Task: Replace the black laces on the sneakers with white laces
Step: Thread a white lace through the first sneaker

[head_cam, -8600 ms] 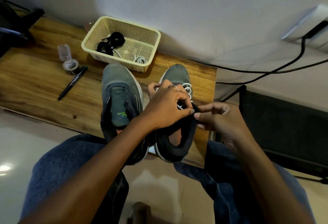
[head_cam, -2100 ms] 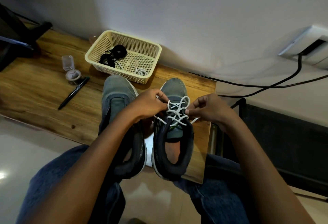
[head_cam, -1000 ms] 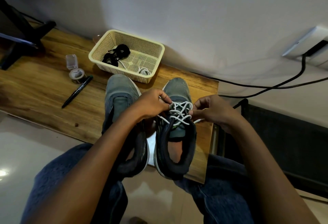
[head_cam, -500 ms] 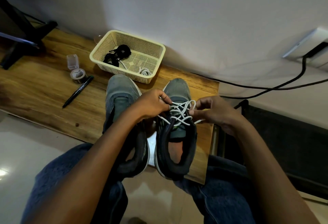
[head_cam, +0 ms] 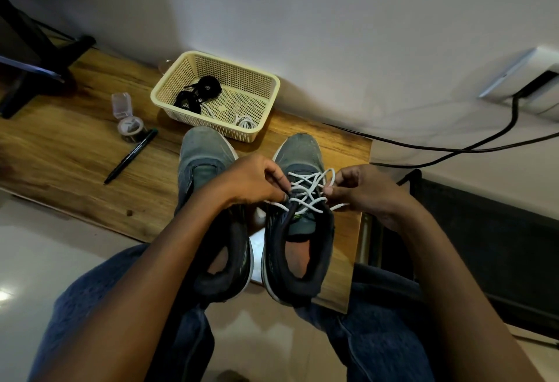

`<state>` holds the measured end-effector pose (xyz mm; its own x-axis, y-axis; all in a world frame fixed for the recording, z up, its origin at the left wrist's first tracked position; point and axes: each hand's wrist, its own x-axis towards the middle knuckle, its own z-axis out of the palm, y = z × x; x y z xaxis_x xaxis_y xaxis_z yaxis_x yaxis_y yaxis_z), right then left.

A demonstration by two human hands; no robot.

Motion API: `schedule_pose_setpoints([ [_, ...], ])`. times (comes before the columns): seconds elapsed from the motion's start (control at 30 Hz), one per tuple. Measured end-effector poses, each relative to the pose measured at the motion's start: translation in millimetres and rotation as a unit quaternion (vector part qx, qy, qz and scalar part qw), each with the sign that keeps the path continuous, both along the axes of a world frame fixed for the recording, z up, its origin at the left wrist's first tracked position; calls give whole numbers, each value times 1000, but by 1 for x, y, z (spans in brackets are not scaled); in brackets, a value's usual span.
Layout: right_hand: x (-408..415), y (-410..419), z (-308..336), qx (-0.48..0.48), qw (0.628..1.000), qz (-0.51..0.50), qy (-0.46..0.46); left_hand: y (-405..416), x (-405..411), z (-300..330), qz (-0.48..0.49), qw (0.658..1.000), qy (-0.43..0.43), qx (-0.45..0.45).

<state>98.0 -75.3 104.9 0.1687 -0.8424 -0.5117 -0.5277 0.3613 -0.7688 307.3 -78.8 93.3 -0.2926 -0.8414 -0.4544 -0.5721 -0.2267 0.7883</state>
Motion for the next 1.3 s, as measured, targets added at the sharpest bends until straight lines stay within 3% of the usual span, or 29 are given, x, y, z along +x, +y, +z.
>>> schedule_pose_setpoints([
  [0.2, 2, 0, 0, -1, 1000, 1, 2, 3, 0, 1, -48, 994, -23, -99],
  [0.4, -1, -1, -2, 31, 999, -8, -17, 2, 10, 13, -6, 992, 84, -91],
  [0.67, 1, -1, -1, 34, 999, -6, -16, 5, 0, 2, -40, 991, -21, -126],
  [0.83, 1, 0, 0, 34, 999, -4, -11, 2, 4, 13, 36, 986, 81, -142],
  [1.0, 3, -1, 1, 37, 999, -2, -12, 6, 4, 7, -31, 996, 14, -88],
  [1.07, 2, -1, 1, 37, 999, -1, -14, 5, 2, 4, -28, 994, -11, -106],
  [1.3, 2, -1, 0, 36, 999, 6, -5, 4, 1, 11, 36, 987, 55, -148],
])
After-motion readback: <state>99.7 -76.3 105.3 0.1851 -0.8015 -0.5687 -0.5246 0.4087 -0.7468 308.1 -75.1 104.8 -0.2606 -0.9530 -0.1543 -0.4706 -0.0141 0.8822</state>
